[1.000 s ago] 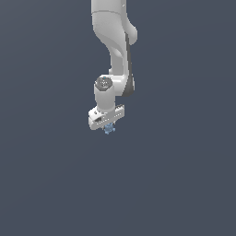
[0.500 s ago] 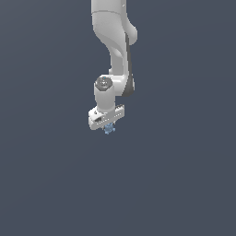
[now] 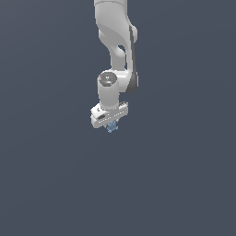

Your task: Pick up the object and move it to a goal position.

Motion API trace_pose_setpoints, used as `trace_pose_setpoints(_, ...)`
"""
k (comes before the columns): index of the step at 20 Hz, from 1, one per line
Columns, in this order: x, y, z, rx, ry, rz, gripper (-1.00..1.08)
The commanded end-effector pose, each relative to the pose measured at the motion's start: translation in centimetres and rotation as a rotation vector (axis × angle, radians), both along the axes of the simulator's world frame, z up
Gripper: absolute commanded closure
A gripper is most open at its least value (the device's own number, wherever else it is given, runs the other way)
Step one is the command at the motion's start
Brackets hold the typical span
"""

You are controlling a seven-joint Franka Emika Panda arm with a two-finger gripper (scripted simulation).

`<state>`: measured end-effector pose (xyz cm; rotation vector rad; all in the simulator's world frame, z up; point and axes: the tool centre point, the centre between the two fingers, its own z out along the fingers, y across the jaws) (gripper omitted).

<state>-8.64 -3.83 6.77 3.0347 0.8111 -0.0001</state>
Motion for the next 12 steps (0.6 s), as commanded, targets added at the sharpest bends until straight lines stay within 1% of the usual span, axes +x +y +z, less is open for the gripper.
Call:
trace_pose_setpoints(1,0.3,1.0,1.5,0.000,-0.001,0.001,1.08)
trace_pose_setpoints(6,1.2,3.6,5.3,-0.001,-0.001,0.001,1.08)
trace_pose_setpoints(12,2.5,7.5,11.1,-0.001,-0.001,0.001,1.08)
